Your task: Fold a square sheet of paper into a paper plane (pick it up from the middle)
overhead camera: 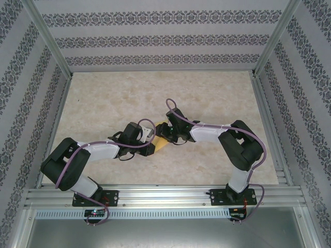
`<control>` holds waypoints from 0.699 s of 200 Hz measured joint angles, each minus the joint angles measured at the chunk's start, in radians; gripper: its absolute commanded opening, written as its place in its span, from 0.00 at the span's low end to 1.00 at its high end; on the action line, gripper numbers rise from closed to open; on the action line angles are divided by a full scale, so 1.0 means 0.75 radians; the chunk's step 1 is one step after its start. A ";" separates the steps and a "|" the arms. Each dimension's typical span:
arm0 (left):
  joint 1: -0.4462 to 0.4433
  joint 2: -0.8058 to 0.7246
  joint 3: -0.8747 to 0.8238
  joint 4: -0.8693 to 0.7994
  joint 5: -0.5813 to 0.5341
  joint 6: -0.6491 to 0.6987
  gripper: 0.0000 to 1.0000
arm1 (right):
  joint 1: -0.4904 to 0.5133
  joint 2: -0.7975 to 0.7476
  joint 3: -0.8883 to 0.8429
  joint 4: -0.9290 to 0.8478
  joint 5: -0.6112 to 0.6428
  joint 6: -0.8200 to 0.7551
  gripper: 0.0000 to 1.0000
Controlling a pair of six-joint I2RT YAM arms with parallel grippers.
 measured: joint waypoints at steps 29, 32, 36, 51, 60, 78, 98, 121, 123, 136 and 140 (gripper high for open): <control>-0.001 -0.003 0.000 -0.011 -0.021 0.010 0.26 | 0.000 0.000 0.000 0.000 0.000 0.000 0.48; -0.002 -0.005 0.000 -0.013 -0.025 0.010 0.26 | 0.000 0.000 0.000 0.000 0.000 0.000 0.48; -0.002 -0.007 0.000 -0.016 -0.031 0.012 0.27 | 0.000 0.000 0.000 0.000 0.000 0.000 0.48; -0.008 -0.014 0.002 -0.029 -0.052 0.015 0.31 | 0.000 0.000 0.000 0.000 0.000 0.000 0.48; -0.013 -0.015 0.009 -0.041 -0.068 0.017 0.34 | 0.000 0.000 0.000 0.000 0.000 0.000 0.48; -0.035 -0.016 0.025 -0.064 -0.106 0.029 0.40 | 0.000 0.000 0.000 0.000 0.000 0.000 0.48; -0.056 -0.019 0.041 -0.082 -0.142 0.045 0.44 | 0.000 0.000 0.000 0.000 0.000 0.000 0.48; -0.073 -0.037 0.045 -0.099 -0.175 0.059 0.48 | 0.000 0.000 0.000 0.000 0.000 -0.001 0.48; -0.074 -0.040 0.045 -0.102 -0.178 0.061 0.48 | 0.000 0.000 0.000 0.000 0.000 -0.001 0.48; -0.079 -0.056 0.045 -0.113 -0.197 0.069 0.50 | 0.000 0.000 0.000 0.000 0.000 -0.001 0.48; -0.080 -0.062 0.045 -0.115 -0.202 0.070 0.50 | 0.000 0.000 0.000 0.000 0.000 -0.001 0.48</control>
